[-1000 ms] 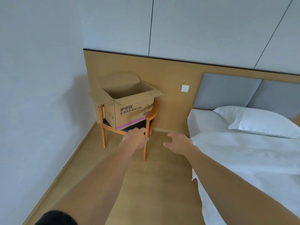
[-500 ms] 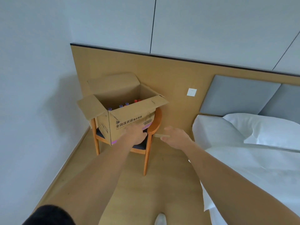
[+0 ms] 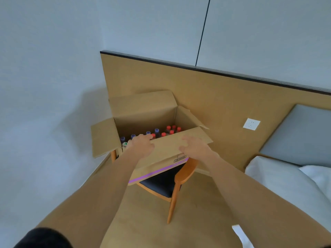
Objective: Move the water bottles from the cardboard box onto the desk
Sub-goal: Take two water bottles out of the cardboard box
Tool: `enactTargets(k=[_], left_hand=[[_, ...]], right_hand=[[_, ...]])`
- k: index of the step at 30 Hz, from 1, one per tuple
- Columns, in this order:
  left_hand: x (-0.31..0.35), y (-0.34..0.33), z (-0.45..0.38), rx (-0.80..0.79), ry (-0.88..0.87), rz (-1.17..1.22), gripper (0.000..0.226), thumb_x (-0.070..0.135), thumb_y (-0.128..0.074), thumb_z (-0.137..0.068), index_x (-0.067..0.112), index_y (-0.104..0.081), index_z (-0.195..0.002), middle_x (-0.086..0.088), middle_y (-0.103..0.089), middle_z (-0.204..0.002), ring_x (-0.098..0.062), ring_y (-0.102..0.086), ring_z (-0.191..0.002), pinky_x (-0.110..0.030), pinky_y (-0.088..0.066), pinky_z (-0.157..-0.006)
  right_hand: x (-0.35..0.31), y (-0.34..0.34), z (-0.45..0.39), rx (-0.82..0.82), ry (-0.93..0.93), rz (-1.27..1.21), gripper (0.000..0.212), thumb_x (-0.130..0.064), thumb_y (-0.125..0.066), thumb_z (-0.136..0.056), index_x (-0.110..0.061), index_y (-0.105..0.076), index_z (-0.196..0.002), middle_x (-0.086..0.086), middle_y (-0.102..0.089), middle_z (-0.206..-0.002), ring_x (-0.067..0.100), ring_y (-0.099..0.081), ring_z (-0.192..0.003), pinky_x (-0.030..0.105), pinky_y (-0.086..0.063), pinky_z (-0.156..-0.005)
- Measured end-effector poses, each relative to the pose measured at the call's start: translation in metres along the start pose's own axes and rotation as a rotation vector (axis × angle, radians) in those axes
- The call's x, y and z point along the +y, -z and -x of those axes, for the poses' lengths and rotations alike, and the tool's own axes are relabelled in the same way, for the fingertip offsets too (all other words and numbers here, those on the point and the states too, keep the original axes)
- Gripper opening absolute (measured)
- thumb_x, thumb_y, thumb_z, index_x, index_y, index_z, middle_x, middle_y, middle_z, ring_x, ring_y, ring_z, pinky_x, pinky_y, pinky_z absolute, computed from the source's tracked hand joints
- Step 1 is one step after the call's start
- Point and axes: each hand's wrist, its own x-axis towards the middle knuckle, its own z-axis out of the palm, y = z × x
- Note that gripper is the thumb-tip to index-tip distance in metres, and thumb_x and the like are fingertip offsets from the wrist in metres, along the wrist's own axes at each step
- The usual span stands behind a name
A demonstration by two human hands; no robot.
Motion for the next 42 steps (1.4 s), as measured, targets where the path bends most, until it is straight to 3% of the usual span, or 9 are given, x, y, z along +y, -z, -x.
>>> enactTargets(k=[3,9,25,28,31,34,36,38,42], left_hand=[[-0.004,-0.003,-0.034,-0.012,0.048,-0.007,0.047,0.038,-0.044,-0.1,0.028,-0.044,-0.146,-0.009,-0.053,-0.14,-0.034,-0.052,-0.127,-0.049,-0.043,-0.105],[-0.004,-0.004,-0.108,0.01,0.065,0.029,0.042,0.039,-0.047,-0.101,0.023,-0.049,-0.14,-0.009,-0.057,-0.135,-0.032,-0.055,-0.121,-0.044,-0.045,-0.098],[-0.05,-0.033,-0.299,-0.152,0.13,0.118,0.053,0.045,-0.048,-0.101,0.026,-0.04,-0.15,-0.007,-0.051,-0.146,-0.031,-0.05,-0.131,-0.046,-0.043,-0.107],[-0.054,-0.044,-0.311,-0.197,0.118,0.109,0.054,0.046,-0.049,-0.101,0.026,-0.04,-0.15,-0.006,-0.051,-0.146,-0.03,-0.052,-0.129,-0.046,-0.045,-0.105],[-0.06,-0.054,-0.318,-0.241,0.121,0.102,0.052,0.047,-0.051,-0.1,0.026,-0.043,-0.147,-0.006,-0.053,-0.143,-0.03,-0.055,-0.124,-0.046,-0.048,-0.101],[-0.071,-0.065,-0.32,-0.285,0.14,0.1,0.054,0.047,-0.053,-0.1,0.026,-0.042,-0.149,-0.006,-0.052,-0.144,-0.029,-0.055,-0.125,-0.044,-0.048,-0.1],[-0.08,-0.069,-0.32,-0.31,0.14,0.105,0.051,0.044,-0.055,-0.1,0.023,-0.047,-0.145,-0.006,-0.055,-0.141,-0.027,-0.055,-0.124,-0.041,-0.048,-0.1],[-0.089,-0.073,-0.316,-0.35,0.143,0.099,0.045,0.042,-0.058,-0.098,0.02,-0.055,-0.138,-0.005,-0.06,-0.133,-0.026,-0.058,-0.118,-0.039,-0.049,-0.096],[-0.101,-0.081,-0.304,-0.518,0.168,0.018,0.026,0.036,-0.066,-0.092,0.016,-0.073,-0.108,-0.005,-0.069,-0.104,-0.026,-0.064,-0.097,-0.035,-0.05,-0.077]], right_hand=[[0.011,0.004,-0.037,-0.042,0.014,0.013,0.059,-0.041,-0.053,-0.099,-0.024,-0.038,-0.154,0.007,-0.047,-0.15,0.027,-0.045,-0.136,0.04,-0.042,-0.109],[0.027,0.01,-0.109,-0.068,0.044,0.036,0.056,-0.039,-0.052,-0.101,-0.023,-0.035,-0.153,0.011,-0.052,-0.144,0.031,-0.052,-0.128,0.039,-0.046,-0.098],[0.012,0.001,-0.309,-0.218,0.078,0.122,0.054,-0.046,-0.058,-0.097,-0.023,-0.048,-0.145,0.005,-0.061,-0.133,0.026,-0.055,-0.125,0.039,-0.047,-0.102],[0.015,-0.008,-0.333,-0.299,0.084,0.198,0.043,-0.043,-0.058,-0.097,-0.019,-0.056,-0.133,0.006,-0.063,-0.126,0.029,-0.056,-0.119,0.038,-0.047,-0.099],[0.02,-0.021,-0.355,-0.366,0.093,0.254,0.015,-0.039,-0.056,-0.099,-0.024,-0.054,-0.096,0.008,-0.063,-0.116,0.031,-0.057,-0.115,0.037,-0.045,-0.093],[0.023,-0.036,-0.369,-0.445,0.077,0.265,0.029,-0.039,-0.058,-0.098,-0.033,-0.042,-0.075,0.004,-0.058,-0.112,0.031,-0.055,-0.12,0.035,-0.043,-0.094],[0.025,-0.046,-0.377,-0.489,0.091,0.282,0.015,-0.041,-0.059,-0.098,-0.029,-0.063,-0.105,0.006,-0.059,-0.133,0.03,-0.052,-0.127,0.036,-0.043,-0.102],[0.027,-0.058,-0.386,-0.524,0.116,0.305,0.045,-0.042,-0.061,-0.097,-0.022,-0.056,-0.138,0.005,-0.053,-0.145,0.028,-0.049,-0.132,0.036,-0.041,-0.105],[0.031,-0.075,-0.405,-0.556,0.155,0.358,0.05,-0.043,-0.061,-0.096,-0.021,-0.055,-0.141,0.005,-0.054,-0.145,0.029,-0.051,-0.13,0.036,-0.043,-0.103]])
